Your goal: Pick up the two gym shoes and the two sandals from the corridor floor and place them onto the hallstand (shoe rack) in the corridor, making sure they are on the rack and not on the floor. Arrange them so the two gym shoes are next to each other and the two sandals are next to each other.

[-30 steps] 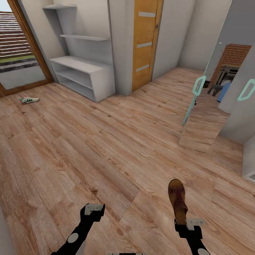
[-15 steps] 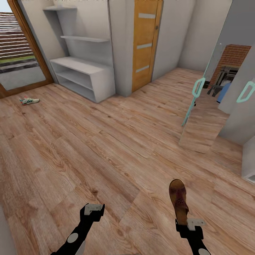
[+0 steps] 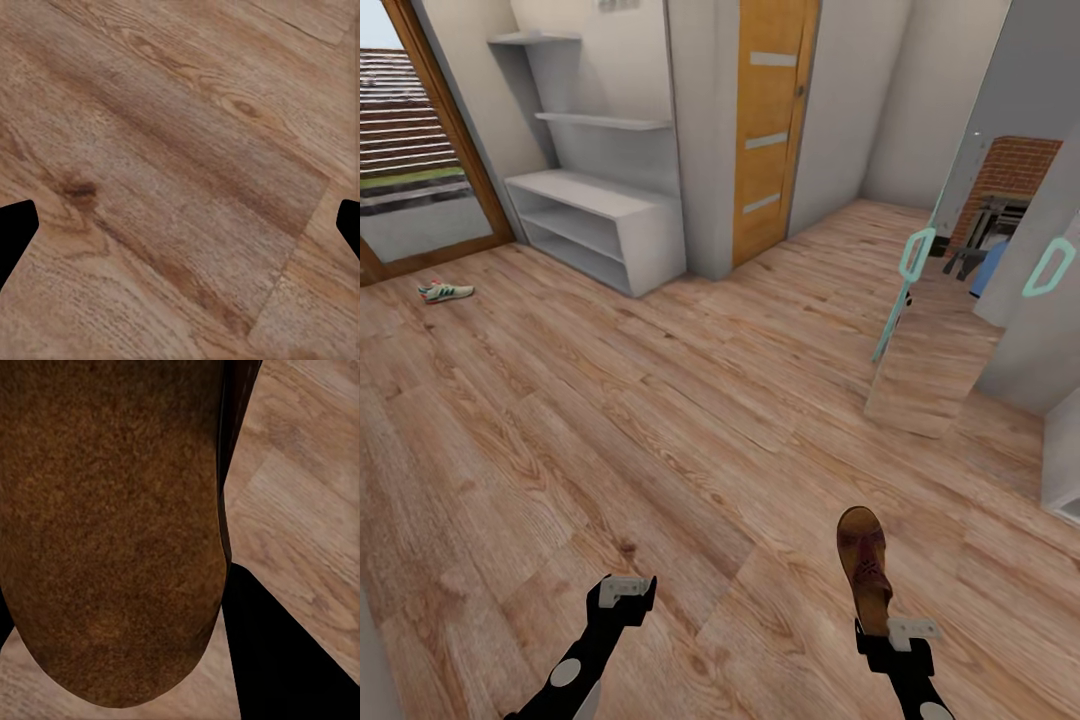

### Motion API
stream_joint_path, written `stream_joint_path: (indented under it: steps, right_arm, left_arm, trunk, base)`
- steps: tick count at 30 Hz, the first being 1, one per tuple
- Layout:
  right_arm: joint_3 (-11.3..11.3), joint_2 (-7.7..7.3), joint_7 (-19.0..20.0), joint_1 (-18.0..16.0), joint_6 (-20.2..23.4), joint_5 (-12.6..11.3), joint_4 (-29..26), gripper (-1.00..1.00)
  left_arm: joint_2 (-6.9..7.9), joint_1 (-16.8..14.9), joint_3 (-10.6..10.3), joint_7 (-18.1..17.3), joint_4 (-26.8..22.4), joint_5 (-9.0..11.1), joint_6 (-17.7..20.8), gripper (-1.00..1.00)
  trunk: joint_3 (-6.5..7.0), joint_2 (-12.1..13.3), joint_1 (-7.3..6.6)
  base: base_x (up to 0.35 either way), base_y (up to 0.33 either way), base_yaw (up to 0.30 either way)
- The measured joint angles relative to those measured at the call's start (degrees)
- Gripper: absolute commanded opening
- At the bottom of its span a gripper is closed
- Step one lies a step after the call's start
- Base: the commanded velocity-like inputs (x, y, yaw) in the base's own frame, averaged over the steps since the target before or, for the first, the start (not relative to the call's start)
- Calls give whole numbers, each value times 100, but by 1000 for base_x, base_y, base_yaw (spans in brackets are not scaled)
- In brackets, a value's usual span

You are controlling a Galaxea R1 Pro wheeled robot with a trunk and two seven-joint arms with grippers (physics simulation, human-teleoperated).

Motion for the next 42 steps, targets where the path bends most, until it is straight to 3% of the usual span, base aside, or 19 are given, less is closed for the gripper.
stream_joint_path:
  steps: [19,35,42]
  right_arm:
    - [0,9,-4,0,-396,-2,251,-100]
    - [0,9,-4,0,-397,-1,259,-100]
    - [0,13,-4,0,-396,-1,260,-100]
  left_arm:
    - [6,0,31,7,8,5,11,100]
    - [-6,0,27,28,0,1,9,100]
    - [-3,0,42,42,-1,51,17,100]
  trunk:
    - [-170,-761,417]
    - [-27,-762,417]
    - [37,-762,414]
  base:
    - [0,0,0]
    - [2,0,0]
    - [265,0,1]
